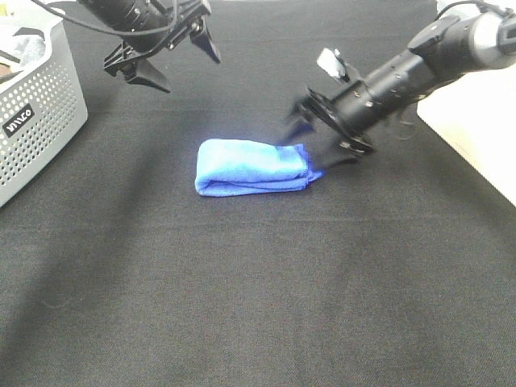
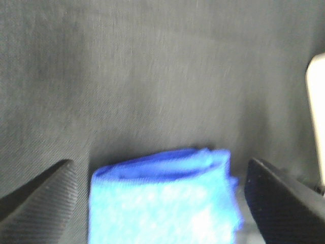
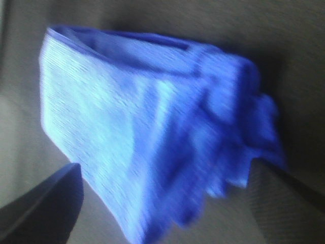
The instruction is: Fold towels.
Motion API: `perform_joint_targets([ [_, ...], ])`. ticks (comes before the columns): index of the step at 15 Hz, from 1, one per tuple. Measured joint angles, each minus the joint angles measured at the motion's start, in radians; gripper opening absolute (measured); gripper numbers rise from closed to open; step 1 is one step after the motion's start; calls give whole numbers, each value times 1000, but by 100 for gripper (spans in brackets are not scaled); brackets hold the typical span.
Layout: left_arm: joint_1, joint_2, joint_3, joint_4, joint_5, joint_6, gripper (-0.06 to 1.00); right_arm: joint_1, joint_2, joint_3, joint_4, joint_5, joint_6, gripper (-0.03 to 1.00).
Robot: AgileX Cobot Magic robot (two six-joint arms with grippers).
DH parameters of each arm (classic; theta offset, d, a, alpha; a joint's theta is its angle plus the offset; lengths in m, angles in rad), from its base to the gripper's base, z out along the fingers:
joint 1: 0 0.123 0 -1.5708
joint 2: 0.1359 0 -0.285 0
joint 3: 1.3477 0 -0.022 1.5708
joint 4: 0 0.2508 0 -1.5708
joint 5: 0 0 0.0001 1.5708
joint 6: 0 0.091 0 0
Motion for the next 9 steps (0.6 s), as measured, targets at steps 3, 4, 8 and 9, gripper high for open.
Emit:
perform_joint_targets([
  [3,0,-52,0,23,65,58,85,-1,-112,0,-77,18,23,82],
  [4,0,-107,0,56,104,65,85,-1,-184,0,-108,38,51,82],
  [8,0,-218,-1,223,224,48,85,2,-321,0,-190,121,119,82],
  [9,0,-247,-1,273,240,40,85,2,-359,0,-228,155,156,82],
])
